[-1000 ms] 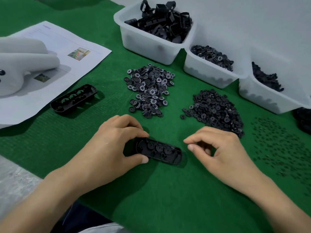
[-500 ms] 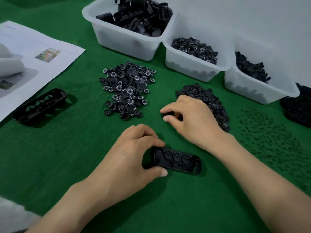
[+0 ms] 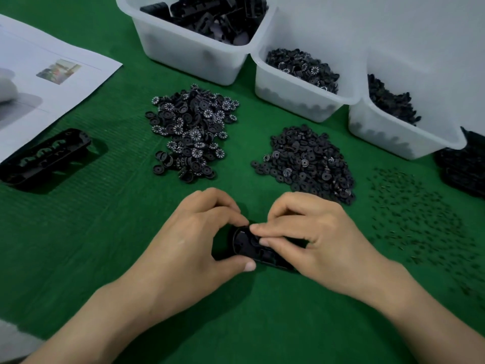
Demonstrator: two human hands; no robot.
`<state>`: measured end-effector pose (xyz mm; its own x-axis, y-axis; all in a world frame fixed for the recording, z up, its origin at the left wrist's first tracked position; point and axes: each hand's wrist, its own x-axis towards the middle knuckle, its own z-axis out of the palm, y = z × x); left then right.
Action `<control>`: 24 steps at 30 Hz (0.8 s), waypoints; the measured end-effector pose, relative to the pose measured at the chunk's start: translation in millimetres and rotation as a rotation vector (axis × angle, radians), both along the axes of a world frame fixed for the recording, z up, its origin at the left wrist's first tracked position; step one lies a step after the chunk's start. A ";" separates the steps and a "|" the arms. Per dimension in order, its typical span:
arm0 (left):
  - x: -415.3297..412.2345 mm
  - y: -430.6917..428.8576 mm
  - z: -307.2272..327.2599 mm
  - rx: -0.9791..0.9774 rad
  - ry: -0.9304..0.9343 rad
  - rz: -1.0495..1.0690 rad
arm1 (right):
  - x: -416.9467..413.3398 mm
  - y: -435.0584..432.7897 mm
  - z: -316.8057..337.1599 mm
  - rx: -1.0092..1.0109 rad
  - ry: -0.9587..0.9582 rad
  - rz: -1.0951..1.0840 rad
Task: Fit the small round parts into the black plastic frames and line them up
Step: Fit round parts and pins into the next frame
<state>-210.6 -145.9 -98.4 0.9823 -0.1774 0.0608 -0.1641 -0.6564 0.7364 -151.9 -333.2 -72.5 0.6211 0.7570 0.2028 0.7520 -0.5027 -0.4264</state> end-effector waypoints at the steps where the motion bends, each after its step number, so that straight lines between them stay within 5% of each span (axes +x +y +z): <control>1: -0.2 -0.2 0.3 -0.003 0.002 0.000 | -0.4 -0.5 -0.2 -0.005 -0.022 0.013; 10: -0.4 -0.1 0.7 -0.001 -0.001 0.000 | -1.8 -0.3 -3.0 -0.098 -0.127 0.044; 14: -0.9 0.1 1.0 0.010 0.000 -0.006 | 0.1 -0.2 4.1 -0.099 0.003 0.054; 16: -1.0 0.6 0.8 0.014 0.002 -0.011 | 11.9 3.0 11.0 -0.037 0.087 -0.025; 20: -1.0 0.9 0.5 0.014 0.001 -0.011 | 46.4 19.9 6.1 -0.119 -0.064 -0.283; 24: -1.8 0.8 0.3 0.002 -0.008 -0.005 | 57.5 32.1 -2.7 -0.177 -0.035 -0.313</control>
<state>-212.4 -145.1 -98.1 0.9808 -0.1828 0.0680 -0.1733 -0.6567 0.7340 -94.4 -301.1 -75.2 0.8234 0.5565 0.1113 0.5626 -0.7747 -0.2887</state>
